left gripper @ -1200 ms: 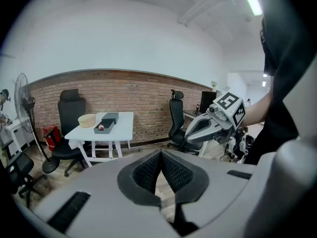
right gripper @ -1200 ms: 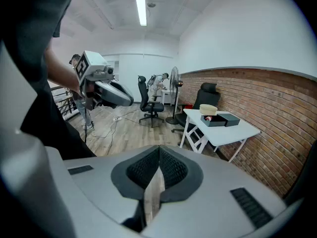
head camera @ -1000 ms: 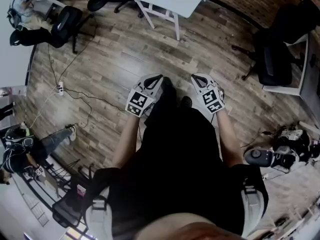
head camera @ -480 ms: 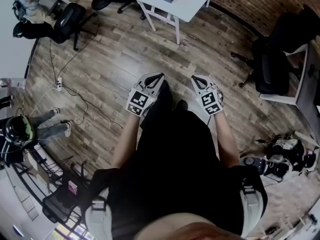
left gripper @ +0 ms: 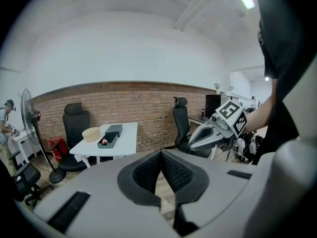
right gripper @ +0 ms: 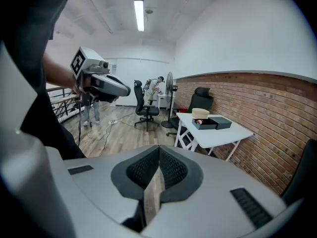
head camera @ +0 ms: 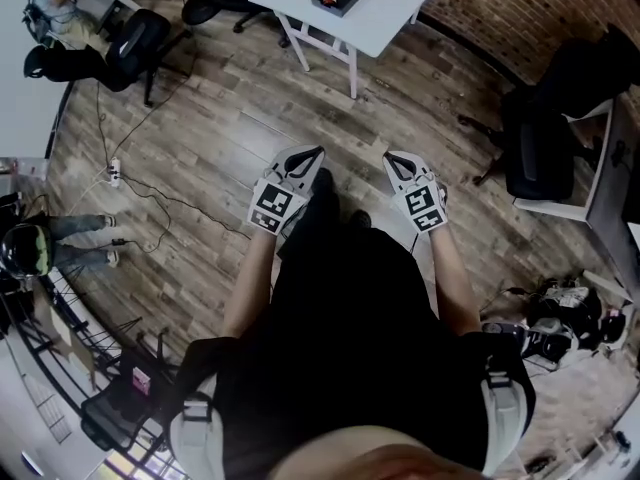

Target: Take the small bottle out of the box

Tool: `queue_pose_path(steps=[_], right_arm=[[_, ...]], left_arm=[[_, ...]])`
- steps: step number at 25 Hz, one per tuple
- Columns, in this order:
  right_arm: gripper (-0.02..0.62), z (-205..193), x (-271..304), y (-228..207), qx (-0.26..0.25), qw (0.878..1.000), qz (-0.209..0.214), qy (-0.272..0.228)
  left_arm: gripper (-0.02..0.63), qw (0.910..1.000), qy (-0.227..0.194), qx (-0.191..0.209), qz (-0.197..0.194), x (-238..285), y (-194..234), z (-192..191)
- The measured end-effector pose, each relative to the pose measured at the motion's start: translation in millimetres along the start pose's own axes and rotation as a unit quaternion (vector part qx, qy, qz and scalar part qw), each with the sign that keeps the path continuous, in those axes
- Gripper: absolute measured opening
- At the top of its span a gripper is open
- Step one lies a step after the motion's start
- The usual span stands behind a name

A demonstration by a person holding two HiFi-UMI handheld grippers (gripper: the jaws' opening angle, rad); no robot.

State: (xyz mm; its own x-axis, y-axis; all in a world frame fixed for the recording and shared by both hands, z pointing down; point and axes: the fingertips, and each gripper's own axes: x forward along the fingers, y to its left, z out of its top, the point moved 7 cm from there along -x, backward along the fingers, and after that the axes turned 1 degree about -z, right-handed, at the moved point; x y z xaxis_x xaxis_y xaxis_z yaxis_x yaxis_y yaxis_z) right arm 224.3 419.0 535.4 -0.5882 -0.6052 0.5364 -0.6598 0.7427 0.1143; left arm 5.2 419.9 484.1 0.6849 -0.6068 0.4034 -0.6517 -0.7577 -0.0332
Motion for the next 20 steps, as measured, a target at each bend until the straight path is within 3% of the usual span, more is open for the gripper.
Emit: queue_pose_path(steps=[20], right_arm=[[-0.002,47.3,74.9,-30.9,0.021,0.999,-0.043,0.024]], left_arm=[[0.020,0.9992,-0.018,0.010,-0.035,17.0,117.3,10.0]])
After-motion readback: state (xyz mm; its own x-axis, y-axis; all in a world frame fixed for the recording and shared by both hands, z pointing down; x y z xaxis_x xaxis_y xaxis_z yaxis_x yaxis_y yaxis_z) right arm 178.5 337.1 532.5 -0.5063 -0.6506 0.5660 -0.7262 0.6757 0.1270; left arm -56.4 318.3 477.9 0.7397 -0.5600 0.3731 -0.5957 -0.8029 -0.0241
